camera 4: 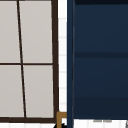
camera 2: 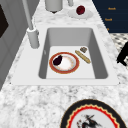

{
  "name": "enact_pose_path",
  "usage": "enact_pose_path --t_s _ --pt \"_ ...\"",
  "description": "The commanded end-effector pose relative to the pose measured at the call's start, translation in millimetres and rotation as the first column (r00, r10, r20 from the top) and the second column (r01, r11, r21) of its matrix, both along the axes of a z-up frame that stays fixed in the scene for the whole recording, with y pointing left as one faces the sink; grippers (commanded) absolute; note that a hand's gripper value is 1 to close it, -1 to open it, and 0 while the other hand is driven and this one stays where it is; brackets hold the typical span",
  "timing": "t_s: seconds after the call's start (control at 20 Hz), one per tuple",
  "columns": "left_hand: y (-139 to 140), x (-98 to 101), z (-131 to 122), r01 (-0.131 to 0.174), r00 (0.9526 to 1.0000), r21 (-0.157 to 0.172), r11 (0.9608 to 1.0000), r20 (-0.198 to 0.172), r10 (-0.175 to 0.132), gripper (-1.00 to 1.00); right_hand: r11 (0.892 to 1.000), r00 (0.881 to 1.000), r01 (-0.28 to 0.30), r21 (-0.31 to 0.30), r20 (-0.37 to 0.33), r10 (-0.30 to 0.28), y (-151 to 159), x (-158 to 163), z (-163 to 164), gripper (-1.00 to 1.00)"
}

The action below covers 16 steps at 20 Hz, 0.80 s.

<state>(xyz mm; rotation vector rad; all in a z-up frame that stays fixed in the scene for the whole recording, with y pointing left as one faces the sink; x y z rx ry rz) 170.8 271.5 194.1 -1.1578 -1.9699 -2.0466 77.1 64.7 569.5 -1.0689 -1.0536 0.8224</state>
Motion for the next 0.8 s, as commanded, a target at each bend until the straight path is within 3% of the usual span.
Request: enact_pose_path --t_s 0.0,0.2,0.4,0.75 --pt "0.0 0.0 0.0 0.0 1.0 0.0 1.0 0.0 0.0 0.0 0.999 1.0 0.02 0.04 0.005 -0.021 -20.7 -12.1 24.4 -1.0" --pt "0.0 0.0 0.0 0.0 1.0 0.0 1.0 0.0 0.0 0.0 0.993 0.999 -0.035 0.112 0.032 0.032 -41.1 -15.3 24.9 -1.0" --pt "0.0 0.0 0.0 0.0 1.0 0.0 1.0 0.0 0.0 0.0 0.979 0.995 -0.093 0.179 0.061 0.083 -64.9 -20.1 25.0 -1.0" --pt "0.0 0.0 0.0 0.0 1.0 0.0 1.0 0.0 0.0 0.0 0.935 0.972 -0.222 0.275 0.133 0.192 -106.0 -25.6 25.1 -1.0"
